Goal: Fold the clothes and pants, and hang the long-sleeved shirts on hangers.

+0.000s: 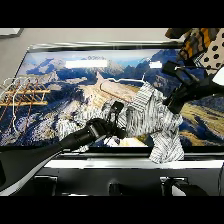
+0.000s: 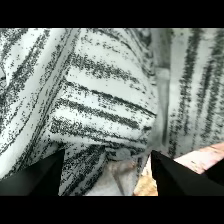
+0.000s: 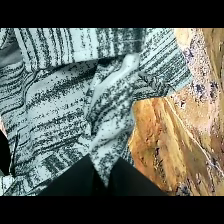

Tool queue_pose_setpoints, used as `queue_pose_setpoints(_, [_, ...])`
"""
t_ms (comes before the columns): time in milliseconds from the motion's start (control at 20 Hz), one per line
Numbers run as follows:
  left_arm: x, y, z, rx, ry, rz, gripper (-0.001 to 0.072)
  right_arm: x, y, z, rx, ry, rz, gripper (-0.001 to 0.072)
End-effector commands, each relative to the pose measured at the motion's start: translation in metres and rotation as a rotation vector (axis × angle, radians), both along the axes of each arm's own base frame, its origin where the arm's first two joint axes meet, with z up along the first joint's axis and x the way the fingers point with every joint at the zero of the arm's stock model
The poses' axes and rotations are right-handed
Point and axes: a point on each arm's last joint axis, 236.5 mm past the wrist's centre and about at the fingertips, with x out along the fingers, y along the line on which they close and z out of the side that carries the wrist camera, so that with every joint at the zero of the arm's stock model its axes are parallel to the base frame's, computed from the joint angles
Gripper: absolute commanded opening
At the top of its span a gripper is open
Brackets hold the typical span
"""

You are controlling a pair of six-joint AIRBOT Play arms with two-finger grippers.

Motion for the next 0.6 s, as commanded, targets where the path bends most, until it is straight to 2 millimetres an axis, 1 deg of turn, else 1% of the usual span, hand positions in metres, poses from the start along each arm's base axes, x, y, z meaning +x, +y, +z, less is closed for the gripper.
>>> queue_pose_setpoints(0, [0.011, -0.001, -0.01, 0.024, -0.049, 0.023, 0.0594, 0.0, 0.0, 0.001, 0.008, 0.005, -0.019, 0.0028])
queue_pose_setpoints(100, [0.011, -0.001, -0.016, 0.032, -0.043, 0.021, 0.0594, 0.0, 0.0, 0.001, 0.013, 0.008, -0.032, 0.0028])
queue_pose_setpoints(300, [0.02, -0.02, -0.002, -0.056, -0.092, 0.002, 0.0594, 0.002, 0.001, 0.001, 0.016, 0.005, -0.038, 0.0028])
queue_pose_setpoints(350, [0.022, -0.021, -0.003, -0.057, -0.093, 0.004, 0.0593, 0.002, 0.001, 0.001, 0.019, 0.008, -0.046, 0.0028])
queue_pose_setpoints(400, [0.024, -0.018, -0.006, -0.05, -0.087, 0.012, 0.0519, 0.001, 0.001, 0.001, 0.021, 0.011, -0.051, 0.0028])
queue_pose_setpoints(450, [0.027, -0.015, -0.008, -0.048, -0.084, 0.023, 0.0412, 0.001, 0.001, 0.001, 0.025, 0.014, -0.061, 0.0028])
queue_pose_setpoints(500, [0.032, -0.012, -0.008, -0.054, -0.082, 0.042, 0.0264, 0.001, 0.001, 0.001, 0.029, 0.019, -0.073, 0.0028])
queue_pose_setpoints(550, [0.038, -0.008, -0.006, -0.061, -0.082, 0.059, 0.0095, 0.001, 0.001, 0.001, 0.033, 0.023, -0.082, 0.0028])
